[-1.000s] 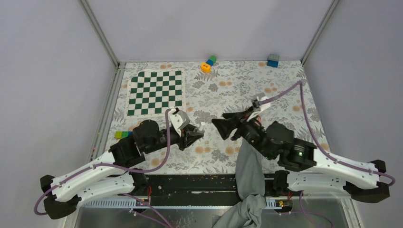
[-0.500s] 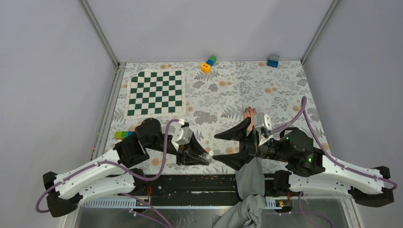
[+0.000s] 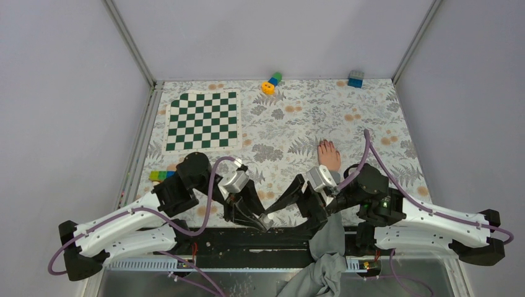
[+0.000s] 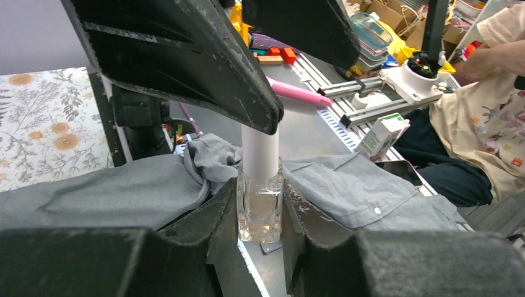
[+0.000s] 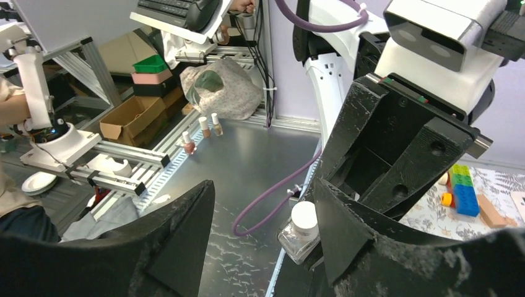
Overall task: Paint the nails
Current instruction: Screw the nail polish bottle.
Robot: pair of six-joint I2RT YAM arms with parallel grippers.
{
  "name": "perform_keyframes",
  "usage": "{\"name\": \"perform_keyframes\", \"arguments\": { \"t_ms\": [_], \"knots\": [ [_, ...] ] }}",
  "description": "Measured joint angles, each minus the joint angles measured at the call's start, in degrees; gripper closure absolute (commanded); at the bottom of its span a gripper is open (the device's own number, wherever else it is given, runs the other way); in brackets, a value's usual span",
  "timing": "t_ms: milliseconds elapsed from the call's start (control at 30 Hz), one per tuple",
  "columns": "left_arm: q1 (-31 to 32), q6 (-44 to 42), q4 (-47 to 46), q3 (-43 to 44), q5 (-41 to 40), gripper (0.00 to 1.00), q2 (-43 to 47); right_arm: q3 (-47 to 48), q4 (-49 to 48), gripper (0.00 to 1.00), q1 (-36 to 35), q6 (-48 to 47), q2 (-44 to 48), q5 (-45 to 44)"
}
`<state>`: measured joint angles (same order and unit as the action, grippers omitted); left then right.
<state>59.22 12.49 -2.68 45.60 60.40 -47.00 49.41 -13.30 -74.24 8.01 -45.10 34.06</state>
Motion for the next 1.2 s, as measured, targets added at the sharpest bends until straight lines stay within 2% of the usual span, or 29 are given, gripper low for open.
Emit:
{"name": "perform_keyframes", "arguments": {
  "t_ms": [500, 700, 833, 1133, 1200],
  "knots": [
    [0.0, 1.4, -1.64, 0.13, 4.15, 1.0, -0.42, -2.08, -3.82, 0.34, -0.02, 0.39, -1.03, 1.49],
    [0.0, 1.51, -1.77, 0.24, 4.37, 1.0, -0.42, -2.82, -4.0, 0.51, -0.02, 0.74, -1.73, 1.38],
    [0.02, 1.51, -1.79, 0.31, 4.44, 1.0, -0.42, -3.02, -4.39, 0.58, 0.0, 0.81, -1.7, 0.55],
    [0.13, 1.86, -1.7, 0.31, 4.09, 1.0, -0.22, -3.32, -5.51, 0.99, 0.15, 0.5, -2.05, -1.57],
    [0.13, 1.57, -1.14, 0.31, 3.39, 1.0, 0.09, -3.32, -5.51, 1.0, 0.17, 0.39, -2.05, -1.7]
  ]
}}
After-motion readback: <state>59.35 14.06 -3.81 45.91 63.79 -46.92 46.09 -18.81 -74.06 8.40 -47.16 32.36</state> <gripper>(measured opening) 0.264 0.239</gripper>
